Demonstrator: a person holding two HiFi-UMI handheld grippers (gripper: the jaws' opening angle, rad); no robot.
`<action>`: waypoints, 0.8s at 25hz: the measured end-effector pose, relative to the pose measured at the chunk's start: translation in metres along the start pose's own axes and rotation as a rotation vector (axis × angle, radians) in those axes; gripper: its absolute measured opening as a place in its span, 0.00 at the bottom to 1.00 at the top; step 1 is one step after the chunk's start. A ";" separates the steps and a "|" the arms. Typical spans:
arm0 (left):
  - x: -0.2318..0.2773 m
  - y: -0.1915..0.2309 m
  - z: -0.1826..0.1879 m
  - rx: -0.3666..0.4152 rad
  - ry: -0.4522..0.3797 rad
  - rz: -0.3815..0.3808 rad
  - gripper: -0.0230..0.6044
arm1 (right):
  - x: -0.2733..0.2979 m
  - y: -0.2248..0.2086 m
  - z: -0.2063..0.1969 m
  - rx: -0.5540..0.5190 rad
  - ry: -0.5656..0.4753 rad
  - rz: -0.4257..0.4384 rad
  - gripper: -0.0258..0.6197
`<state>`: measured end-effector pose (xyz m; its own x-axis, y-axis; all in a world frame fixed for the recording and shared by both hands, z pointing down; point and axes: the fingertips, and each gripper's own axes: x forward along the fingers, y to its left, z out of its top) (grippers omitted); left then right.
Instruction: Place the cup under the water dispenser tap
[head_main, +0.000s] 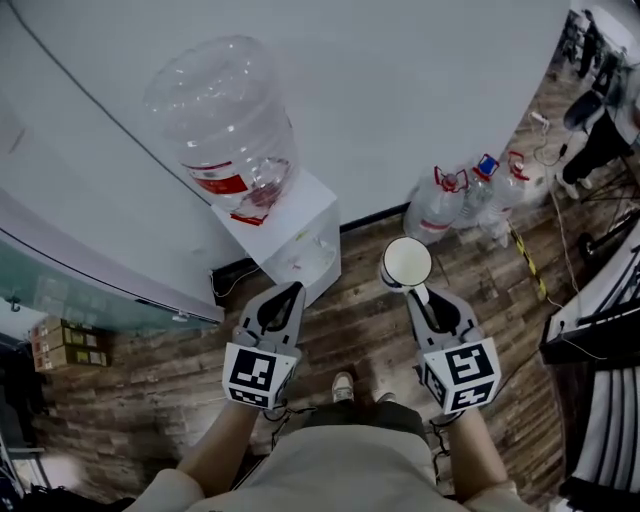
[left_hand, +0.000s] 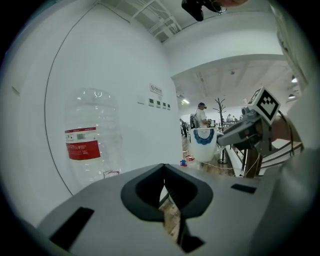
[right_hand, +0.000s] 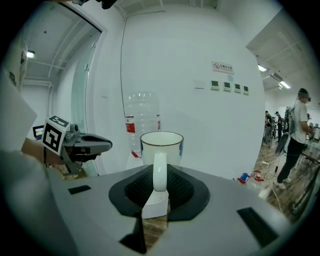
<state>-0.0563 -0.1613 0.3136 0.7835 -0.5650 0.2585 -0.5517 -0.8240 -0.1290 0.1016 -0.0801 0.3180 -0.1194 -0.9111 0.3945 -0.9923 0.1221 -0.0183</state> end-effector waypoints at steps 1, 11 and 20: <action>0.004 0.001 -0.001 -0.006 0.000 0.002 0.05 | 0.006 -0.003 -0.001 0.001 0.001 0.004 0.14; 0.057 0.015 -0.035 -0.065 0.010 0.095 0.05 | 0.081 -0.032 -0.027 -0.030 0.012 0.091 0.14; 0.110 0.020 -0.079 -0.127 0.016 0.196 0.05 | 0.156 -0.050 -0.070 -0.061 0.007 0.171 0.14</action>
<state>-0.0041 -0.2366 0.4148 0.6537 -0.7124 0.2552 -0.7254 -0.6860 -0.0567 0.1350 -0.2008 0.4449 -0.2858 -0.8721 0.3972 -0.9538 0.2990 -0.0299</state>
